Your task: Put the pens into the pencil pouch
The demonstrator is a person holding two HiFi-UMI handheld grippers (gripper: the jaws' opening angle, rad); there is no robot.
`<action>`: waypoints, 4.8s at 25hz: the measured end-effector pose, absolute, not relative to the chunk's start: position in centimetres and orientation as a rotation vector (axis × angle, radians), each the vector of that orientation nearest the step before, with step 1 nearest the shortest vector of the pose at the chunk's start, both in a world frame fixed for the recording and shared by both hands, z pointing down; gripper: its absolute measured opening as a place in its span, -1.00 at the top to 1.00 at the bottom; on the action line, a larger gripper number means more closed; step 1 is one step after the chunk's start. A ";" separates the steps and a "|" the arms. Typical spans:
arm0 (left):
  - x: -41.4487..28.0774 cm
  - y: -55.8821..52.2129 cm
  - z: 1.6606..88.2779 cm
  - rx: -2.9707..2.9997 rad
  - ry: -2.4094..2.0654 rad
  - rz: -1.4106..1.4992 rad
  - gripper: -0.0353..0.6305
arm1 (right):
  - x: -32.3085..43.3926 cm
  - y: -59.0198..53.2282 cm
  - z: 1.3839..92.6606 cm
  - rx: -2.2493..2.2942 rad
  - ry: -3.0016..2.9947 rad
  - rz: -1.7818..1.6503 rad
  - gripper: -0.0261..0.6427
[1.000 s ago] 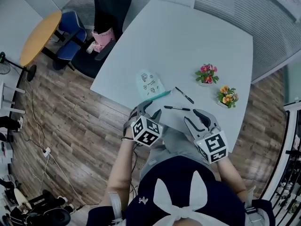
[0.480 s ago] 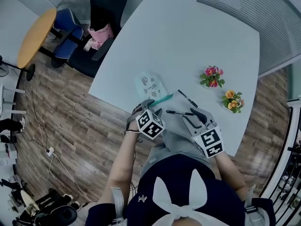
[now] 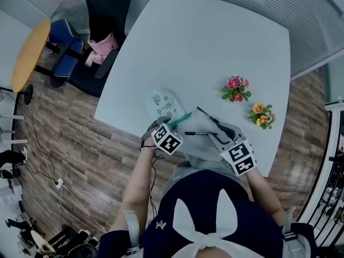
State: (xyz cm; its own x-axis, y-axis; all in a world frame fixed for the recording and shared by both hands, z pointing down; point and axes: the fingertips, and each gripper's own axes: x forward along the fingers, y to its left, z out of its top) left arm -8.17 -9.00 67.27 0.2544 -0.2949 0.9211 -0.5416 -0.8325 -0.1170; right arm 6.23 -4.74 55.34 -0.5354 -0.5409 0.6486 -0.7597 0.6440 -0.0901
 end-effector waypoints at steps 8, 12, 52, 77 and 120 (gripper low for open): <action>-8.1 -9.2 68.4 2.289 -0.730 1.649 0.53 | 5.7 -5.7 56.3 0.972 -2.258 0.488 0.46; -8.2 -9.1 68.1 2.304 -0.707 1.657 0.67 | 5.3 -5.8 56.3 0.962 -2.262 0.487 0.47; -9.2 -11.1 51.4 2.252 -1.122 0.690 0.71 | 6.6 -5.2 55.8 0.924 -2.325 0.484 0.50; -9.7 -9.0 50.8 2.175 -1.095 0.552 0.71 | 9.3 -2.8 68.7 0.678 -2.047 0.542 0.54; -9.7 -9.5 52.2 2.130 -1.067 0.543 0.71 | 7.2 -4.1 58.2 0.822 -2.259 0.439 0.79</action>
State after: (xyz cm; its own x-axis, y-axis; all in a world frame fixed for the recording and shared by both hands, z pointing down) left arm -9.74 -9.46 52.16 0.5762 -0.5295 0.6226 -0.8150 -0.4296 0.3889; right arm 7.16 -4.06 58.15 -0.5666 -0.4337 0.7006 -0.6645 0.7433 -0.0773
